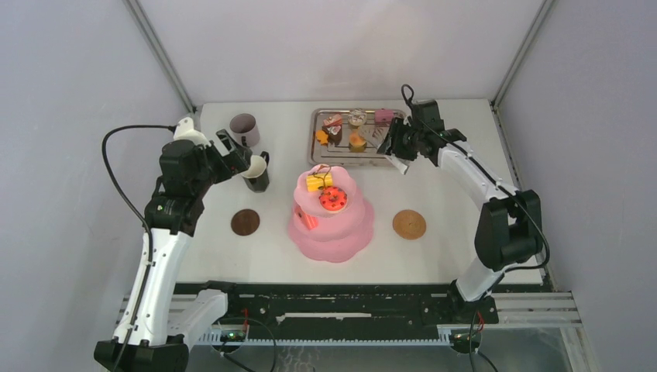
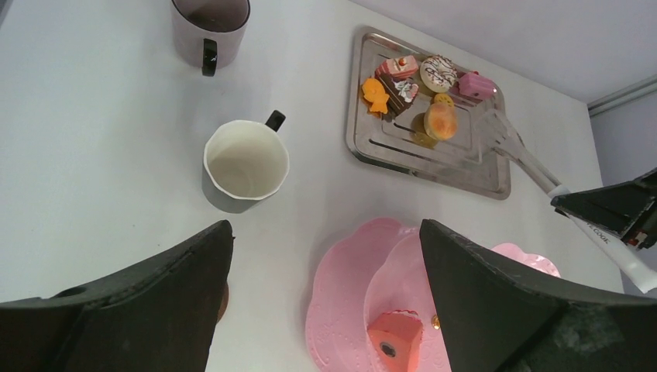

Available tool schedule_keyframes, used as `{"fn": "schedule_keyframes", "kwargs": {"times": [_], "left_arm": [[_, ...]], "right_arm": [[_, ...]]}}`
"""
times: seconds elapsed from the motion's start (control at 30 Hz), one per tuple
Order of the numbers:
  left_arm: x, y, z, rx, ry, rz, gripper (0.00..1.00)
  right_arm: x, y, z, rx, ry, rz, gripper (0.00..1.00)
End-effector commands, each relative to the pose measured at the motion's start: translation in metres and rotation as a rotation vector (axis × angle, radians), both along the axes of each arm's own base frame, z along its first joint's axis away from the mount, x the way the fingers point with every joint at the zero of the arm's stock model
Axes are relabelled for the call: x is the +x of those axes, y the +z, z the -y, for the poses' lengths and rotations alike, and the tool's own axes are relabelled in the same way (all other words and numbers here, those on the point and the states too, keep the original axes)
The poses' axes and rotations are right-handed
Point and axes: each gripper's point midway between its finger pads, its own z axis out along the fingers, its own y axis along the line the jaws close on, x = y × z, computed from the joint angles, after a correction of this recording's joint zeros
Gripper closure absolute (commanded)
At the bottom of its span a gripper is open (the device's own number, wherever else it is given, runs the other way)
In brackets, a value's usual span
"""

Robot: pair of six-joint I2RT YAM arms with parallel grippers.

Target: Serve the afternoon tea

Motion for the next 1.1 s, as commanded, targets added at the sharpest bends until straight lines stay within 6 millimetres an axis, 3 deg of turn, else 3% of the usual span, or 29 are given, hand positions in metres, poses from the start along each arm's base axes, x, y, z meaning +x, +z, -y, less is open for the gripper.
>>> {"fn": "schedule_keyframes", "kwargs": {"times": [0.0,0.5,0.87,1.07], "left_arm": [[0.002,0.03,-0.007,0.016,0.025,0.074,0.06],[0.007,0.026,-0.011,0.028,0.043,0.057,0.06],[0.007,0.024,-0.014,0.031,0.052,0.05,0.06],[0.005,0.027,-0.015,0.032,0.055,0.056,0.06]], "right_arm": [[0.028,0.034,-0.013,0.101,0.008,0.108,0.46],[0.06,-0.007,-0.013,0.163,-0.01,0.019,0.43],[0.064,-0.033,-0.02,0.175,0.002,-0.043,0.43],[0.058,-0.022,-0.018,0.178,0.001,-0.021,0.69]]}}
